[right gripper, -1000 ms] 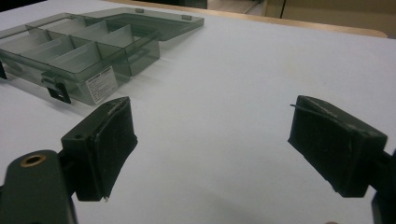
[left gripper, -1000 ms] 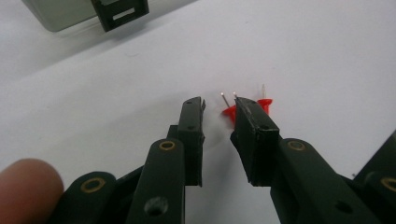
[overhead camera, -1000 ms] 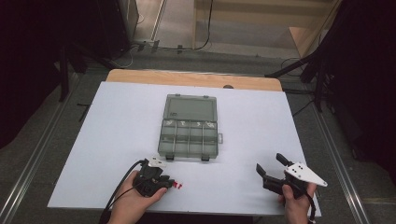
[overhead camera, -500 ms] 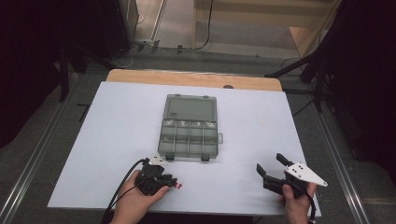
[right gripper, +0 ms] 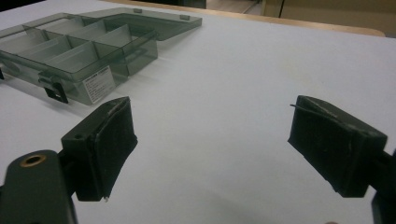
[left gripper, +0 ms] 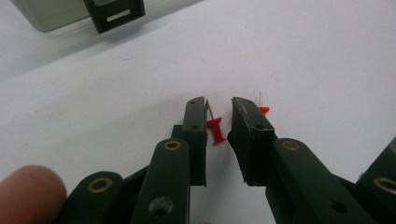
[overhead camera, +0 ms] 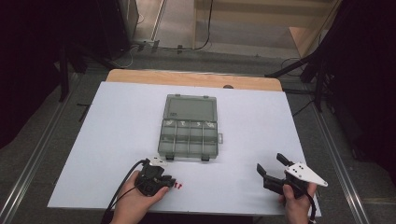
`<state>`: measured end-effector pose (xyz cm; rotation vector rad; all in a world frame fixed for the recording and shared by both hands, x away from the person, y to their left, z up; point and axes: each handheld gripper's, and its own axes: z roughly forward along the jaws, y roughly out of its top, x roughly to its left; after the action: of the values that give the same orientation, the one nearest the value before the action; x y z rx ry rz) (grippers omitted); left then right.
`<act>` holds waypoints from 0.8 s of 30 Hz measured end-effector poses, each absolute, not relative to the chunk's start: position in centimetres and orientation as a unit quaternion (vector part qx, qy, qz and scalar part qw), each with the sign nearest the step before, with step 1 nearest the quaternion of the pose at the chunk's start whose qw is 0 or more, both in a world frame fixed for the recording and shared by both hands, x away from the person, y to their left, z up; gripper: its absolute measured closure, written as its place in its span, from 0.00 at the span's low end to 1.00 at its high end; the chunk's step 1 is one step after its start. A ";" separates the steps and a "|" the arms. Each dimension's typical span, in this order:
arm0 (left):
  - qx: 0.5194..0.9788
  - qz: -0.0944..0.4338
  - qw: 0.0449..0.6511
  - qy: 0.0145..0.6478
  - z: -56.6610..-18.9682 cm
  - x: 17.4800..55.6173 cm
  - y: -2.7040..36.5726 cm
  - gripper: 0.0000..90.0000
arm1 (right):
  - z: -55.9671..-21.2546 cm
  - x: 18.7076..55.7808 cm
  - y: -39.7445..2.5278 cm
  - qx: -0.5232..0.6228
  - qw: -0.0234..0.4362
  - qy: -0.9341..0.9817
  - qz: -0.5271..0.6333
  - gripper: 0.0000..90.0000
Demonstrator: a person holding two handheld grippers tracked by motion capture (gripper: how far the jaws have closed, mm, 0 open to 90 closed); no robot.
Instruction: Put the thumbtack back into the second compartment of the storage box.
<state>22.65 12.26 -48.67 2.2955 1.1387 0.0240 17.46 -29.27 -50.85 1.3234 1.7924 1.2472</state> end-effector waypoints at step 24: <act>0.867 0.028 0.285 0.407 -48.8 22.5 12.6 0.95 | -50.8 17.4 -29.2 0.497 0.290 0.671 0.467 0.16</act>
<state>22.51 12.58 -48.82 2.3201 1.0893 0.0762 17.45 -29.20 -50.84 1.3248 1.7914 1.2468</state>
